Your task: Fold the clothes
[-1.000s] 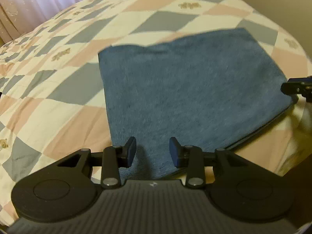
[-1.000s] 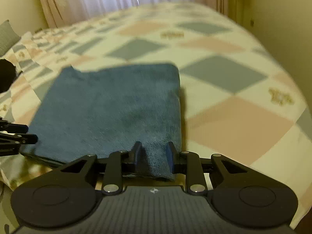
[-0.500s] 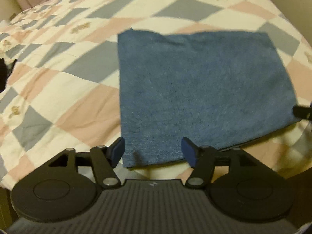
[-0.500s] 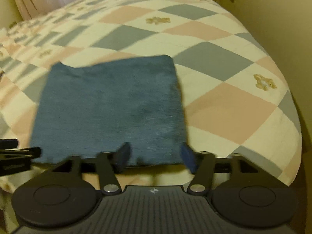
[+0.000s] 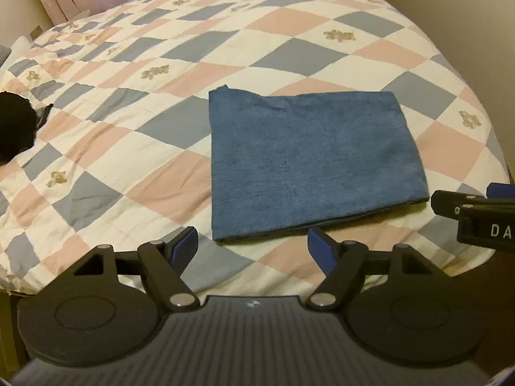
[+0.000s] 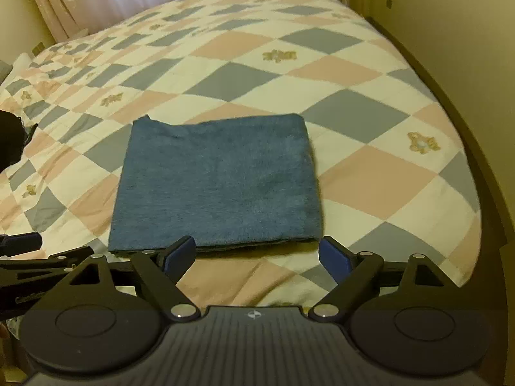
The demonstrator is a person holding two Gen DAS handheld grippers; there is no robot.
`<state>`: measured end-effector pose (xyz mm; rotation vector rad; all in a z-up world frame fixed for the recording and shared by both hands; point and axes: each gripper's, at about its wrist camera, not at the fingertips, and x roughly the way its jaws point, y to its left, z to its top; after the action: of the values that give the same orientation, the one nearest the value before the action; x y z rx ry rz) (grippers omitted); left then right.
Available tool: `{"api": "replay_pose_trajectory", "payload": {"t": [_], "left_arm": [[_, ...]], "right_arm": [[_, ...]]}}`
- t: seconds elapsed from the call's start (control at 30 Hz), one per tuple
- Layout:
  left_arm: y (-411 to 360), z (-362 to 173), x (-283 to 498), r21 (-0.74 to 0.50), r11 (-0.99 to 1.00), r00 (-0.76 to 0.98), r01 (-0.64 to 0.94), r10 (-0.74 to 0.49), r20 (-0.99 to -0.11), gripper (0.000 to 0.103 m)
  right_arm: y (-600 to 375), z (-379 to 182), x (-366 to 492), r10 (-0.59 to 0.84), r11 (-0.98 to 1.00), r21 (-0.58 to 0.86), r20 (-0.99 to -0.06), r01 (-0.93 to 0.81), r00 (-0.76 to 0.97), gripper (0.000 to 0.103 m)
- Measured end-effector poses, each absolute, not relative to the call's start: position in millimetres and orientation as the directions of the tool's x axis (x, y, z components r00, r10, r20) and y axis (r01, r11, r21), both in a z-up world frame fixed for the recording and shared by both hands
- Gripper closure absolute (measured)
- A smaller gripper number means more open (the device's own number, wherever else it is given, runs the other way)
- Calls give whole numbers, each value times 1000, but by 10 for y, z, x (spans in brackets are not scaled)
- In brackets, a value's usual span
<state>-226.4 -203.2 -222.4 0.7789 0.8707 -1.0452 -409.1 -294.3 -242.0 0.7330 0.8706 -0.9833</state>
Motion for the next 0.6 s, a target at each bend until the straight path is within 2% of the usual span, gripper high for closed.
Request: {"api": "replay_pose_trajectory", "payload": {"t": [0.1, 0.37, 0.6], "left_arm": [[-1898, -2053, -2296, 117, 315, 247, 942, -413, -876, 27], [-1637, -1749, -2374, 116, 322, 257, 940, -439, -861, 26], [-1457, -1528, -2377, 126, 341, 284, 931, -465, -839, 15]], "right_arm": [[-2837, -2269, -4134, -394, 379, 133, -872, 916, 290, 15], [-2557, -1947, -4139, -411, 403, 119, -862, 907, 296, 12], [-2388, -1725, -4093, -425, 428, 98, -856, 899, 296, 8]]}}
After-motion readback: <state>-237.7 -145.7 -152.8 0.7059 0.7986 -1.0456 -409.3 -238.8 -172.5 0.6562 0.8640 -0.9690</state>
